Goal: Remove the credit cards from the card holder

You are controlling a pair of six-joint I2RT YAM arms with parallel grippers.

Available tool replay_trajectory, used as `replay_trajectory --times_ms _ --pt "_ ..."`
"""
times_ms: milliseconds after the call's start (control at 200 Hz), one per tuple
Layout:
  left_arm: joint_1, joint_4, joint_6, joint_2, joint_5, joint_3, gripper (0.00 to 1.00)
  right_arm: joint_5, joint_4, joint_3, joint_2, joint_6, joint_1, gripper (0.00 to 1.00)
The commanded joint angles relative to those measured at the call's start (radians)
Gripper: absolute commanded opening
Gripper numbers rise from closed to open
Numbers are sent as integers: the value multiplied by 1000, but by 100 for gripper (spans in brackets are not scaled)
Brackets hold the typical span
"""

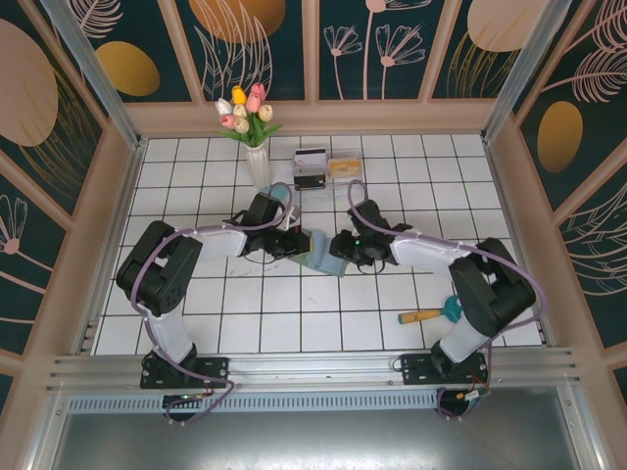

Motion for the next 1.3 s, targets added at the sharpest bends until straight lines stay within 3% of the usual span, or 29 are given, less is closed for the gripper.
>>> replay_trajectory --times_ms 0,60,130,220,365,475,621,691,936,1031,1141,1296 --pt "-6 7 -37 -66 -15 -63 0 73 6 -2 -109 -8 -44 38" --pt "-6 9 -50 -93 -24 -94 0 90 7 -1 -140 -11 -61 39" --pt "-6 -3 -50 -139 -45 -112 8 116 4 6 -163 -21 -82 41" --pt "-2 -40 -37 -189 -76 -100 28 167 -14 20 -191 -36 -115 44" --pt "45 -97 -24 -266 -134 -59 55 312 -53 50 -249 -91 -148 59" --pt "123 -145 -4 -330 -197 -45 66 465 -48 66 -317 -158 -164 70" --pt "223 -257 64 -420 -429 -10 87 652 52 15 -445 -269 -182 95" --pt "237 -298 110 -464 -601 8 98 695 95 -20 -501 -307 -214 99" --pt "273 -202 206 -582 -1179 -64 99 820 250 -183 -596 -387 -342 99" --pt "299 -88 245 -627 -1327 -145 99 822 335 -267 -608 -393 -387 99" --pt "339 148 299 -693 -1354 -295 99 808 442 -359 -590 -415 -425 99" --pt "369 333 403 -708 -1359 -404 99 773 705 -512 -541 -519 -453 99"
